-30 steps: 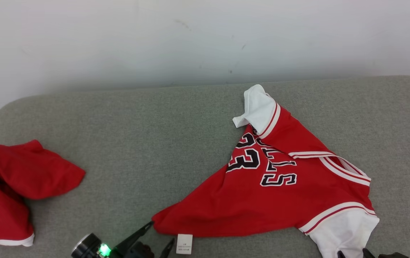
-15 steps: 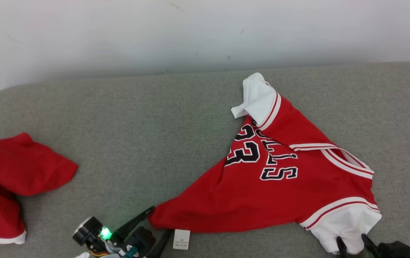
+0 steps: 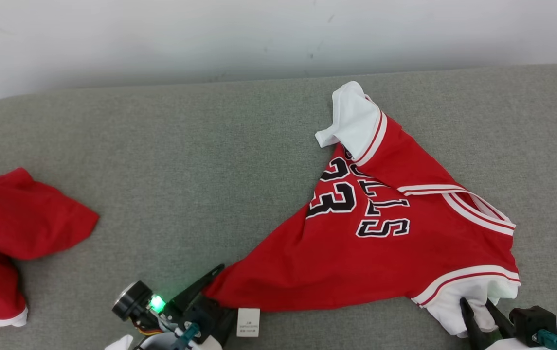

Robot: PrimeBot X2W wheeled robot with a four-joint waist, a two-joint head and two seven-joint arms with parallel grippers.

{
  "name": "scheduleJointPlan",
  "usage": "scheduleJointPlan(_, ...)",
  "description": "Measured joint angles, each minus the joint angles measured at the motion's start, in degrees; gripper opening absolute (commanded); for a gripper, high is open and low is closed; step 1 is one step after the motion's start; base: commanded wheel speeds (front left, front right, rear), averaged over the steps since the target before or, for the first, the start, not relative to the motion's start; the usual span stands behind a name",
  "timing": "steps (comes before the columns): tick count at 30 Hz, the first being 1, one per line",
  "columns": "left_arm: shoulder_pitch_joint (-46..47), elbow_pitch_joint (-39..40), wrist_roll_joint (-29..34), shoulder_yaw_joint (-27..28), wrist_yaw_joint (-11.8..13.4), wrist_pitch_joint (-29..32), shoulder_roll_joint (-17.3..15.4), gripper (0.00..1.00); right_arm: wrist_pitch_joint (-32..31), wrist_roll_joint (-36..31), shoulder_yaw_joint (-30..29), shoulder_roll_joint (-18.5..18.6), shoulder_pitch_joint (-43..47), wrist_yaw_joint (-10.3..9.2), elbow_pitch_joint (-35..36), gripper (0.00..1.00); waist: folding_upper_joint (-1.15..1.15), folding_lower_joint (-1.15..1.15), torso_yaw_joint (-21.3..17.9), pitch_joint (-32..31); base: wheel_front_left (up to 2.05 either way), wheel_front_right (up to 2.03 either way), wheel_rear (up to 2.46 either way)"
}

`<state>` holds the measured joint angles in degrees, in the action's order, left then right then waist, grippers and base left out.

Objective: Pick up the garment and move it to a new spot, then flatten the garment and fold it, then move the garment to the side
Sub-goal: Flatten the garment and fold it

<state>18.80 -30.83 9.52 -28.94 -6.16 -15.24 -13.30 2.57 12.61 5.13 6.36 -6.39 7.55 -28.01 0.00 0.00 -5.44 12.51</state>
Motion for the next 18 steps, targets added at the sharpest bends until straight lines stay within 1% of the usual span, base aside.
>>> scheduleJointPlan(1, 0.02, 0.10, -0.09, -0.16, 0.16, 0.00, 0.07, 1.00, 0.00, 0.01, 0.11, -0.01, -0.34, 0.00, -0.29, 0.81, 0.00, 0.00, 0.04, -0.09, 0.00, 0.00, 0.00)
scheduleJointPlan(2, 0.01, 0.23, -0.25, -0.27, 0.26, 0.01, 0.14, 1.00, 0.02, 0.01, 0.14, 0.00, -0.42, 0.00, -0.45, 1.00, 0.00, 0.00, 0.08, -0.21, 0.00, 0.00, 0.00)
scheduleJointPlan(16, -2.80, 3.66, -2.66, -2.22, 2.44, 0.10, 0.54, 1.00, 0.54, 0.01, -0.03, 0.29, -0.50, 0.00, -1.75, 1.00, 0.00, 0.00, 0.36, -1.85, 0.00, 0.00, 0.00)
scheduleJointPlan(17, -2.80, 3.54, -2.81, -2.26, 2.45, 0.10, 0.55, 0.96, 0.54, 0.02, -0.07, 0.25, -0.50, 0.00, -1.71, 1.00, 0.00, 0.00, 0.40, -1.66, 0.00, 0.00, 0.00)
scheduleJointPlan(18, -2.79, 3.32, -3.09, -2.26, 2.43, 0.10, 0.63, 0.63, 0.51, 0.15, -0.10, 0.24, -0.52, 0.00, -1.70, 0.97, 0.00, 0.00, 0.43, -1.44, 0.00, 0.00, 0.00)
